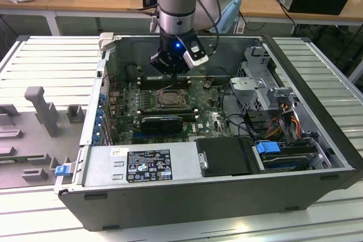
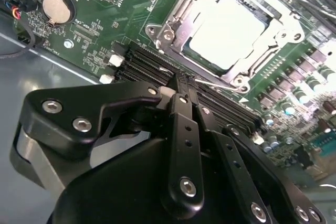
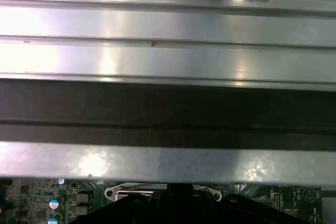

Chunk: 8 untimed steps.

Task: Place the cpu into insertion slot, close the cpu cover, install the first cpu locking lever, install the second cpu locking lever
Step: 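Install the first cpu locking lever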

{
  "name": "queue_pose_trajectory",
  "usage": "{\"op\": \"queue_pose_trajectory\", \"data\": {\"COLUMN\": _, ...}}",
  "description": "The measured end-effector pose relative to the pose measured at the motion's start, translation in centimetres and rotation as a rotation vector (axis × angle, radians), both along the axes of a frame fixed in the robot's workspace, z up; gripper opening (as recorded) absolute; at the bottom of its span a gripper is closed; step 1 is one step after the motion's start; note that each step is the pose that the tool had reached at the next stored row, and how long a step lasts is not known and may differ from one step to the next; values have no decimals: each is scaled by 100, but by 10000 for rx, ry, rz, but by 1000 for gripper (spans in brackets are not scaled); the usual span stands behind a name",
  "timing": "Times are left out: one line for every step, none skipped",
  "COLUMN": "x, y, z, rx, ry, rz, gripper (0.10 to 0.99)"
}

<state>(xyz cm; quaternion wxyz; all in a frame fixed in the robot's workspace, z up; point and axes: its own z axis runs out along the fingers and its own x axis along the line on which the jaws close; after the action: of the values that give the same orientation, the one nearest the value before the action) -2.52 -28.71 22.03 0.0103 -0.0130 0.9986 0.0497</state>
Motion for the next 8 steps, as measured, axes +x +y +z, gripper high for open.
{"op": "queue_pose_trajectory", "data": {"x": 6, "y": 4, "z": -13, "rx": -1, "ry": 1, "rz": 5, "gripper": 106}}
{"op": "queue_pose_trajectory", "data": {"x": 11, "y": 6, "z": -28, "rx": -1, "ry": 0, "rz": 9, "gripper": 106}}
{"op": "queue_pose_trajectory", "data": {"x": 18, "y": 8, "z": -48, "rx": -1, "ry": 0, "rz": 14, "gripper": 106}}
{"op": "queue_pose_trajectory", "data": {"x": 27, "y": 8, "z": -65, "rx": -1, "ry": 0, "rz": 19, "gripper": 106}}
{"op": "queue_pose_trajectory", "data": {"x": 30, "y": 8, "z": -72, "rx": -1, "ry": 1, "rz": 23, "gripper": 106}}
{"op": "queue_pose_trajectory", "data": {"x": 37, "y": 8, "z": -87, "rx": -2, "ry": 1, "rz": 32, "gripper": 106}}
{"op": "queue_pose_trajectory", "data": {"x": 38, "y": 9, "z": -105, "rx": -5, "ry": 0, "rz": 34, "gripper": 106}}
{"op": "queue_pose_trajectory", "data": {"x": 41, "y": 9, "z": -118, "rx": -12, "ry": 1, "rz": 36, "gripper": 106}}
